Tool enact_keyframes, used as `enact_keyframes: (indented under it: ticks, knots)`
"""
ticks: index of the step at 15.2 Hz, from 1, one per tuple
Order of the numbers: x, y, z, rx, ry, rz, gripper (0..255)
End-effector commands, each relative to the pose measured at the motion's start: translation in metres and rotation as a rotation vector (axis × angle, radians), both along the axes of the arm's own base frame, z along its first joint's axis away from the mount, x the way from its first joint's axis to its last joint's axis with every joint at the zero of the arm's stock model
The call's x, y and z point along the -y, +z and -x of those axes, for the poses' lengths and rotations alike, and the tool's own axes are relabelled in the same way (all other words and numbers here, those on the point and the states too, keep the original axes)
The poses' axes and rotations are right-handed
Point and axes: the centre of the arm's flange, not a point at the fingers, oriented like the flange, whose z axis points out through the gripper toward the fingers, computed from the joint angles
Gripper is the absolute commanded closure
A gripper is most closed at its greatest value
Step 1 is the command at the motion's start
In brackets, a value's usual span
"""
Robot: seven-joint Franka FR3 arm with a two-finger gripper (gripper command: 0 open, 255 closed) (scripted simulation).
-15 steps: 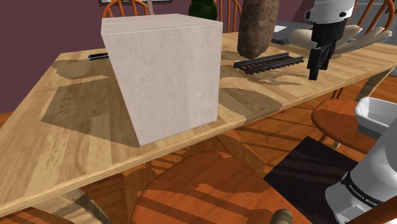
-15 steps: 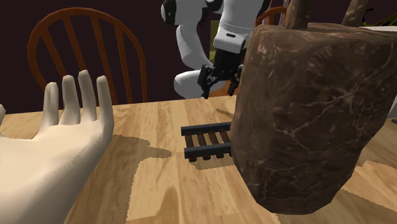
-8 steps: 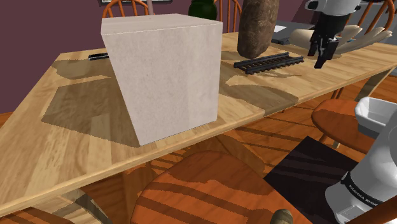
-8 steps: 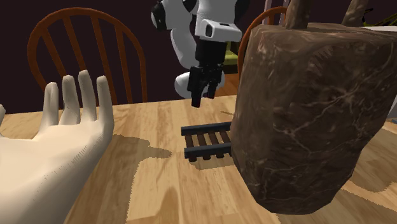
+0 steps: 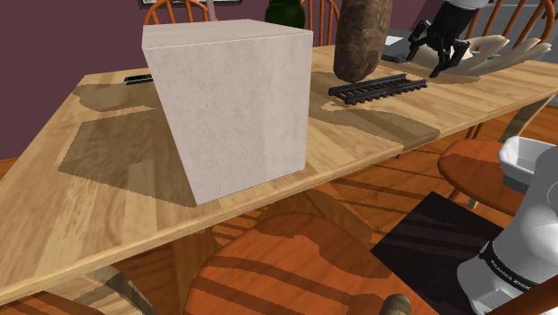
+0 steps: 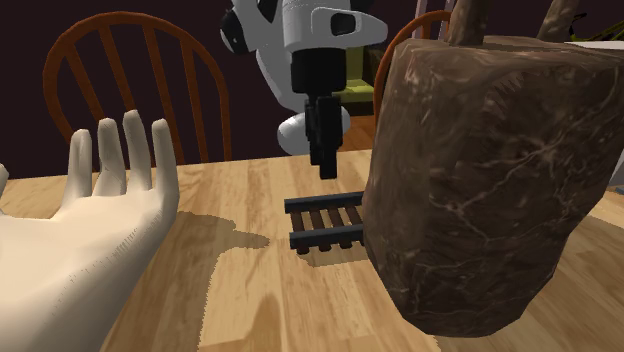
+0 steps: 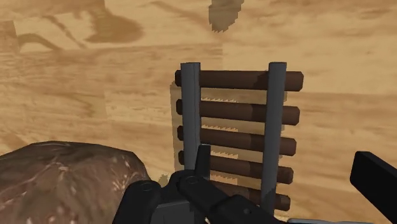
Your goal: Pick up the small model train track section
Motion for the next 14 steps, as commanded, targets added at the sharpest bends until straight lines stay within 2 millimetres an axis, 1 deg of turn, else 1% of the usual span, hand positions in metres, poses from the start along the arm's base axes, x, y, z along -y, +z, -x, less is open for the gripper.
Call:
enact_keyframes:
  ticks: [1,5,6,8,9,14]
  knots:
    - [0.003,-0.007,-0.002,0.006,0.031,0.003,0]
    - [0.003,-0.028,-0.002,0.006,0.031,0.003,0]
    - [0.003,-0.037,-0.002,0.006,0.031,0.003,0]
    - [0.003,-0.037,-0.002,0.006,0.031,0.003,0]
    - [0.003,-0.037,-0.002,0.006,0.031,0.003,255]
    - [0.003,-0.037,-0.003,0.006,0.031,0.003,255]
